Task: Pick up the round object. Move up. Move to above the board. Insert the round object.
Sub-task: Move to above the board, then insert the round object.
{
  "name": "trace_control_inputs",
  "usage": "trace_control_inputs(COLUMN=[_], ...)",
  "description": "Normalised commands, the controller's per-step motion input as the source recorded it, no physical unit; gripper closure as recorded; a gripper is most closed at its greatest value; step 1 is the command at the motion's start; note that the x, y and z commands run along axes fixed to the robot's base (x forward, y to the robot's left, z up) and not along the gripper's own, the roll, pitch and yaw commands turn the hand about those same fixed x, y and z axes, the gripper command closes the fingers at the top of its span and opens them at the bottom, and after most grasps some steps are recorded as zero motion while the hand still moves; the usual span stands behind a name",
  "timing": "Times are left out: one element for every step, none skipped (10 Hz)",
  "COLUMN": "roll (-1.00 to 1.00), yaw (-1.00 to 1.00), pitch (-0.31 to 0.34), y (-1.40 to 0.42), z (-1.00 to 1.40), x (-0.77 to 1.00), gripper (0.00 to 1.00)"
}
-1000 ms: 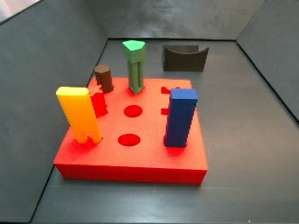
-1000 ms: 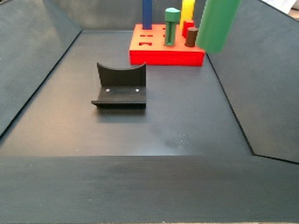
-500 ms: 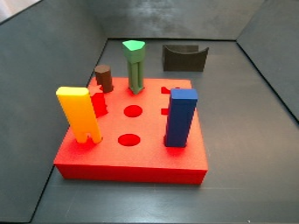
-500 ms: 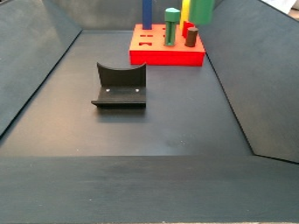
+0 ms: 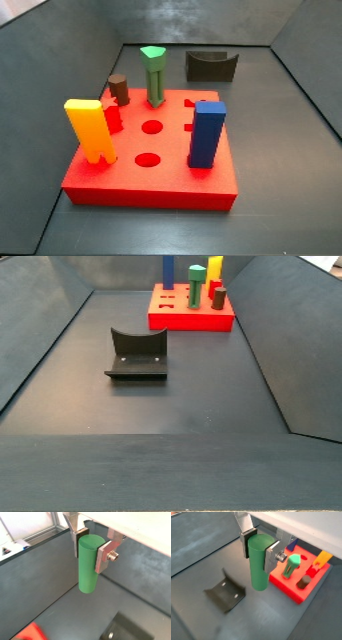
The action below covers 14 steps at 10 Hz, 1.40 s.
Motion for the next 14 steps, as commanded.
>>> trace_control_inputs(roll=[-0.01,-0.01,-0.01,0.01,-0.01,0.01,0.0,0.0,0.0,0.01,0.02,0.02,0.07,0.07], yaw=[0.01,0.01,0.01,0.01,0.01,0.01,0.01,0.01,0.01,0.0,0.01,0.01,0.14,0.15], pitch=[0.017,0.029,0.041,0.056,0.073,0.09,0.107,0.123,0.135,0.148,0.141,0.108,-0.016,0.0], y=[-1.0,-1.0,-1.0,-1.0,-1.0,-1.0,-1.0,-1.0,-1.0,-0.58,-0.39,-0.2,-0.92,-0.91], z=[0.08,0.08,0.08,0.09,0.09,0.09,0.09,0.1,0.11,0.07,0.06,0.04,-1.0,-1.0], x=[0.09,0.1,0.1,0.11,0.12,0.13,0.15,0.17,0.19,0.15,0.13,0.08,0.0,0.0], gripper=[1.0,1.0,1.0,1.0,1.0,1.0,1.0,1.0,1.0,1.0,1.0,1.0,1.0,1.0])
